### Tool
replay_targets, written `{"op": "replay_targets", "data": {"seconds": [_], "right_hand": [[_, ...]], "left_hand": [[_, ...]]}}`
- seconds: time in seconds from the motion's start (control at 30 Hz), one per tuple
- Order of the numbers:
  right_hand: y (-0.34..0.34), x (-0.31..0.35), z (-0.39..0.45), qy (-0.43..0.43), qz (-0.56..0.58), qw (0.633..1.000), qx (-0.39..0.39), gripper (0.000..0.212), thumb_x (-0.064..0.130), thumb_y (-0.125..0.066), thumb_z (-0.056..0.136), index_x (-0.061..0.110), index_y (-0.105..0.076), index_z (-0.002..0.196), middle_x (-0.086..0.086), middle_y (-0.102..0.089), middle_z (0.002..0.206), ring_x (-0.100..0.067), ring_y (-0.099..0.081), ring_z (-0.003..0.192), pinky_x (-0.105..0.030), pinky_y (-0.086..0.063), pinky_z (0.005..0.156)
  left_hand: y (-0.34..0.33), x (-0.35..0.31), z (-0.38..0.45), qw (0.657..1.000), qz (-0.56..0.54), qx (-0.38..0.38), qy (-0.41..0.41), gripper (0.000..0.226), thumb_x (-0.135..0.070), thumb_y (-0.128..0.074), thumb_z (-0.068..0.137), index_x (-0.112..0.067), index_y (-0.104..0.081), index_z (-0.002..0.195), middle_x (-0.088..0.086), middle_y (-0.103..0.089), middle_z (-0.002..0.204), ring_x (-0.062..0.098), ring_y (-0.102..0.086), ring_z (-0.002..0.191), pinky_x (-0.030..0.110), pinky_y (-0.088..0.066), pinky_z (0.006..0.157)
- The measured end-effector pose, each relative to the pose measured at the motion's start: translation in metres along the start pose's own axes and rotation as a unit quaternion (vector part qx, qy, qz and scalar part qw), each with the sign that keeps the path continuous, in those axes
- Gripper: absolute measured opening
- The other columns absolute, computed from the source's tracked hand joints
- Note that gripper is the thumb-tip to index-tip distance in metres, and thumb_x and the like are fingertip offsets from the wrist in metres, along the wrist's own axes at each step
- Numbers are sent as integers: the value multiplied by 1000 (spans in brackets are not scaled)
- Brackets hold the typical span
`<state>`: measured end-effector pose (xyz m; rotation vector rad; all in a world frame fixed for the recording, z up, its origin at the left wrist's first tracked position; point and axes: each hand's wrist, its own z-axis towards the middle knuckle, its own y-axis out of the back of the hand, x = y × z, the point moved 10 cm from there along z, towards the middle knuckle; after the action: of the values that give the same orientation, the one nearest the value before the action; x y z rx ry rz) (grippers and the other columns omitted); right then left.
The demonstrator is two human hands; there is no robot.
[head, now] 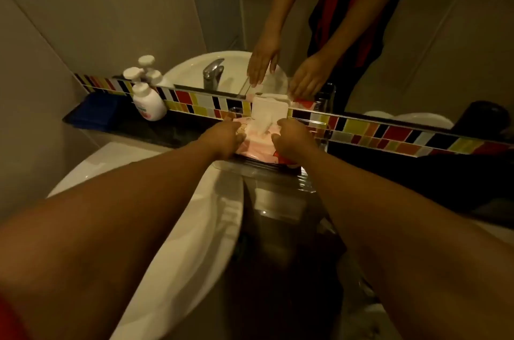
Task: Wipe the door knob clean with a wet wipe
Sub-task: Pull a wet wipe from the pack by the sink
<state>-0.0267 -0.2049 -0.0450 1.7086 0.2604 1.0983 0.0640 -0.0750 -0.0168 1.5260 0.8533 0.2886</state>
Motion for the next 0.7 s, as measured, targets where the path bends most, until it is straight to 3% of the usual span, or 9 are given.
{"op": "replay_targets", "data": {"seconds": [0.17, 0.3, 0.37, 0.47, 0.53, 0.6, 0.7], "right_hand": [[-8, -8, 16, -48, 47, 997, -25, 38, 36, -64, 90, 18, -60, 124, -6, -64, 120, -26, -60, 108, -40, -49, 90], [-14, -9, 26, -56, 95, 993, -42, 39, 36, -66, 90, 22, -60, 126, -3, -62, 125, -24, -58, 111, -21, -31, 60], [-16, -11, 30, -61, 140, 987, -47, 32, 33, -67, 90, 21, -65, 120, -3, -64, 123, -23, -60, 110, -22, -36, 63], [-18, -19, 34, -80, 174, 980, -57, 20, 28, -66, 91, 18, -73, 106, -2, -69, 111, -16, -59, 97, -20, -37, 64], [-19, -23, 34, -87, 181, 978, -57, 18, 27, -65, 92, 16, -74, 103, -2, -70, 108, -15, -60, 94, -19, -40, 63], [-20, -26, 34, -88, 197, 975, -57, 18, 26, -64, 92, 15, -75, 101, -3, -71, 105, -16, -63, 95, -24, -48, 72], [-11, -28, 34, -85, 223, 969, -71, 14, 25, -63, 92, 15, -73, 95, -2, -70, 99, -16, -63, 89, -26, -48, 71]], "left_hand": [[-15, 7, 29, 996, -83, -23, 33, 46, -29, -54, 96, -17, -48, 140, 11, -53, 135, 30, -57, 116, 44, -49, 100], [-25, 17, 48, 988, -132, -45, 62, 43, -27, -62, 91, -14, -56, 132, 10, -57, 129, 27, -61, 111, 45, -51, 98], [-28, 23, 55, 982, -165, -66, 70, 40, -26, -67, 88, -15, -61, 126, 8, -60, 124, 24, -63, 106, 43, -53, 95], [-28, 25, 60, 971, -210, -94, 58, 30, -27, -73, 82, -19, -69, 111, 2, -63, 113, 14, -61, 94, 32, -54, 85], [-30, 23, 62, 971, -211, -98, 52, 9, -27, -73, 82, -26, -70, 90, -5, -65, 99, 12, -61, 90, 29, -51, 79], [-32, 21, 62, 972, -208, -92, 56, 17, -26, -70, 84, -31, -62, 70, -9, -63, 81, 13, -64, 84, 33, -54, 79], [-32, 19, 61, 969, -224, -85, 60, 25, -24, -60, 91, -26, -58, 66, -2, -64, 77, 18, -67, 81, 38, -57, 80]]}}
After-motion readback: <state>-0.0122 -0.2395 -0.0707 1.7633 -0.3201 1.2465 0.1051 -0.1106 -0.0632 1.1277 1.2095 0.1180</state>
